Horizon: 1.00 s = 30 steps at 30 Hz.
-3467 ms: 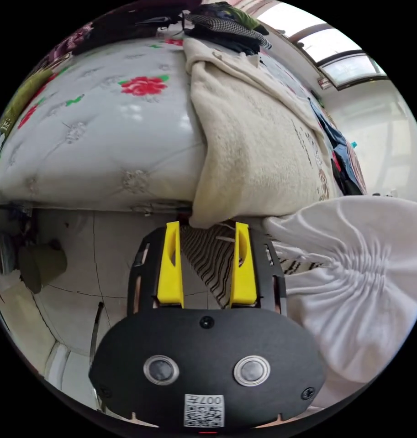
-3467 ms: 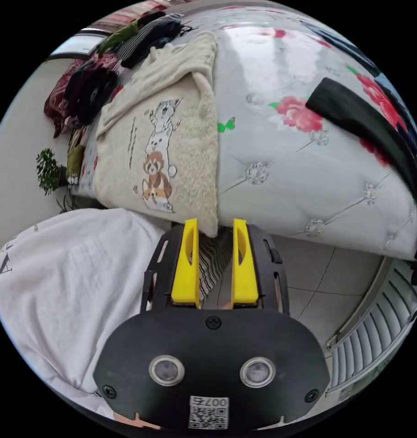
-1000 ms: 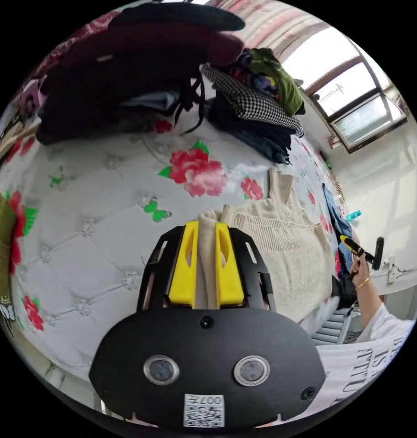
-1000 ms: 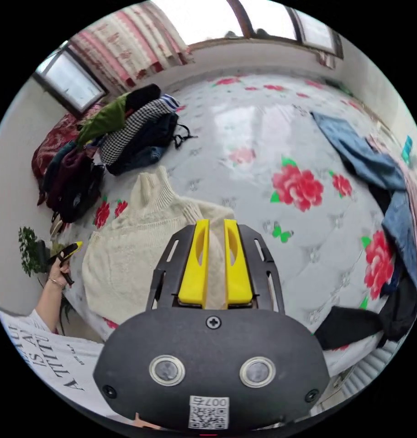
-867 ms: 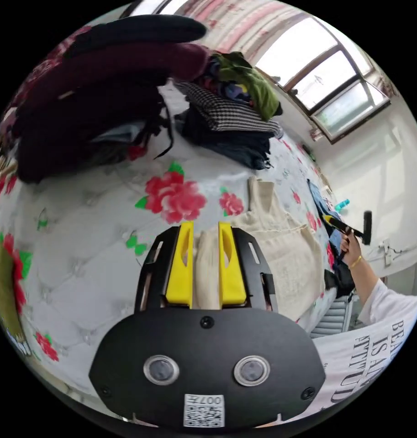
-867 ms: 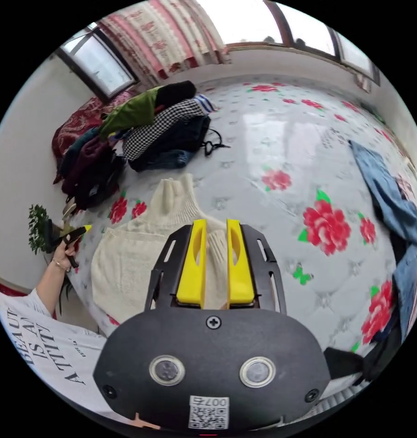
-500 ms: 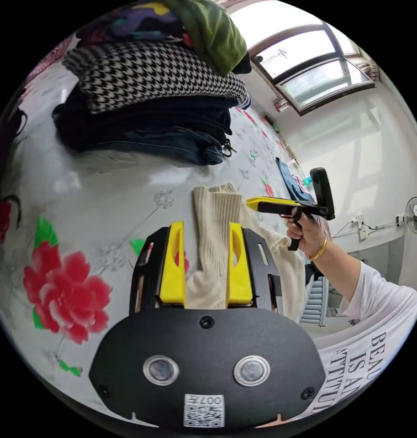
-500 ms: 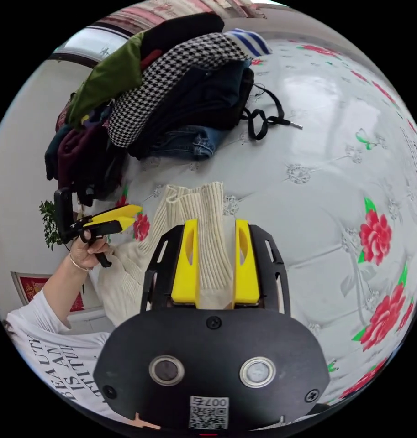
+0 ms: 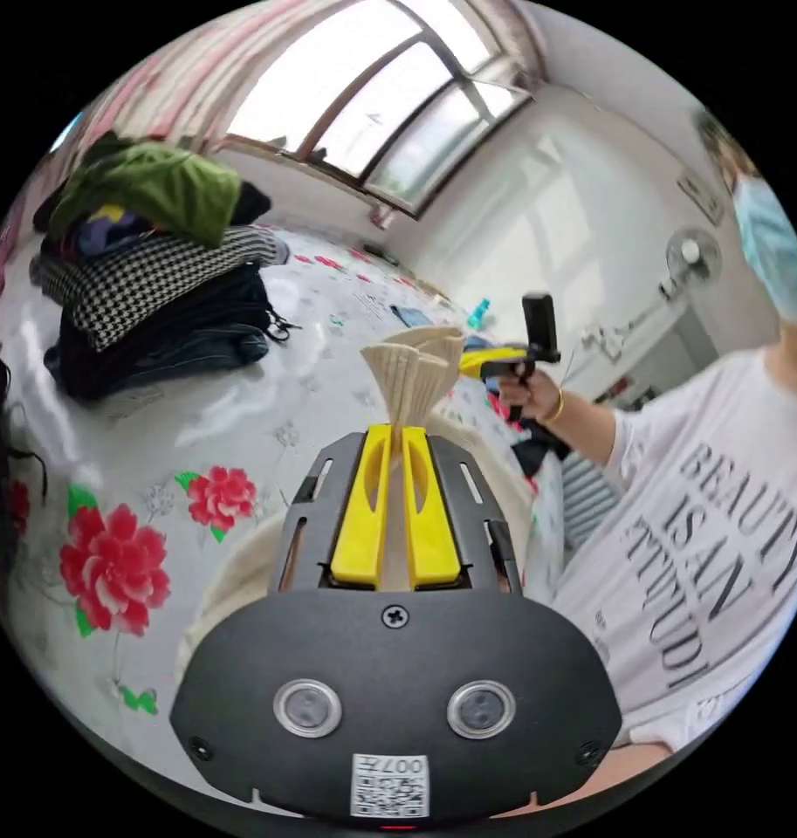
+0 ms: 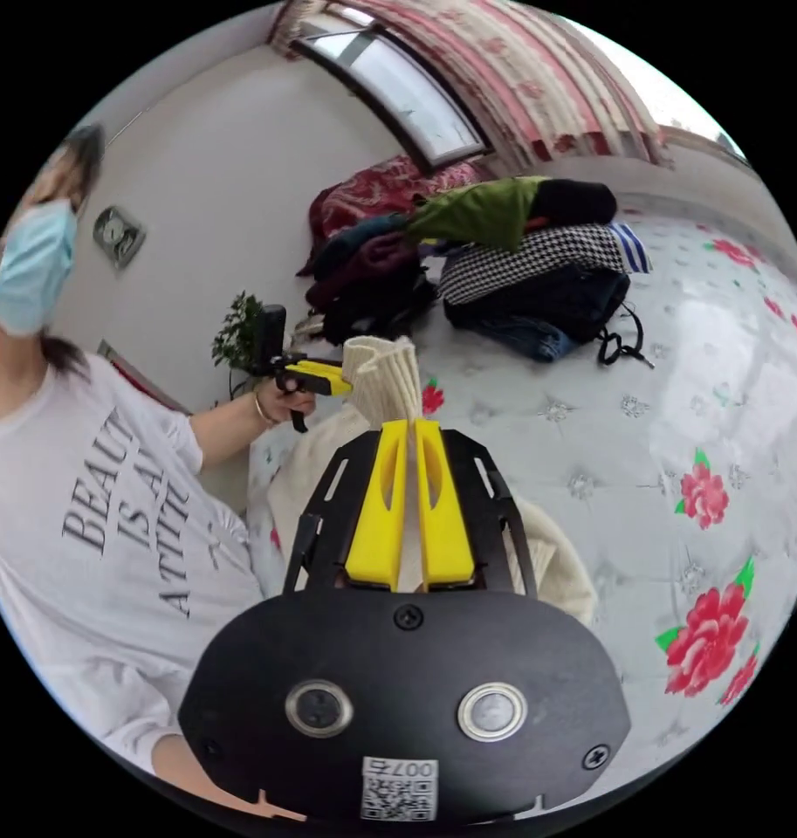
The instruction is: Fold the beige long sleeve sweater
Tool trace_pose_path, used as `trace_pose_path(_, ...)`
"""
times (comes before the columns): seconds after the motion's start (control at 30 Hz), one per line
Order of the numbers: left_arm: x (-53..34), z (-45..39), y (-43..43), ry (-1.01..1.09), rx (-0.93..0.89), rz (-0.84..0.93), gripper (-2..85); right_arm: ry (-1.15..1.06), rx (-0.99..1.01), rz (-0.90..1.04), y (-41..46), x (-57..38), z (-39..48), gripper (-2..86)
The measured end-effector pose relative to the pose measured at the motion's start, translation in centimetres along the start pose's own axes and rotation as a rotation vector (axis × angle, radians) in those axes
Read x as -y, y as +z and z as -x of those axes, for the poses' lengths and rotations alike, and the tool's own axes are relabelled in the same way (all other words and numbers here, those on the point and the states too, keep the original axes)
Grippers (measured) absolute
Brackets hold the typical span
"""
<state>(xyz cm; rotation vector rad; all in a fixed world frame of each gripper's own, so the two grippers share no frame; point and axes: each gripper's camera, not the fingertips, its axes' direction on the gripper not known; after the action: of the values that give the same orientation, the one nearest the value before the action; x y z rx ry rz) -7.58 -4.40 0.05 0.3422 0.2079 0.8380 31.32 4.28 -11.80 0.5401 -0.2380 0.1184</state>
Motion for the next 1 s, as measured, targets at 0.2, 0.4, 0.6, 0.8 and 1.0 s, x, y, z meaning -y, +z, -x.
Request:
trace_pose_path(0.2, -9.8, -3.8, 8.8, -0.118, 0.148, 0.352, -0.4, 0.065, -0.144, 0.388, 8.0, -11.0, 6.9, 0.0)
trace_pose_path(0.4, -8.8, -3.6, 6.7, -0.17, 0.191, 0.307, -0.8, 0.173, -0.163, 0.327, 6.3, -11.9, 8.9, 0.9)
trace_pose_path(0.6, -13.2, -3.3, -2.0, -0.417, 0.258, 0.066, 2.9, 0.195, -0.237, 0.123, 2.5, -9.2, 9.8, 1.8)
trace_pose_path(0.8, -23.5, -0.8, -11.2, -0.809, 0.368, -0.104, 7.7, 0.434, -0.335, 0.12, 3.7, -12.1, 4.5, 1.7)
trace_pose_path(1.0, -28.0, 2.6, -12.8, -0.913, 0.334, -0.141, 11.8, 0.653, -0.365, 0.121, -1.2, -15.9, -4.5, 0.4)
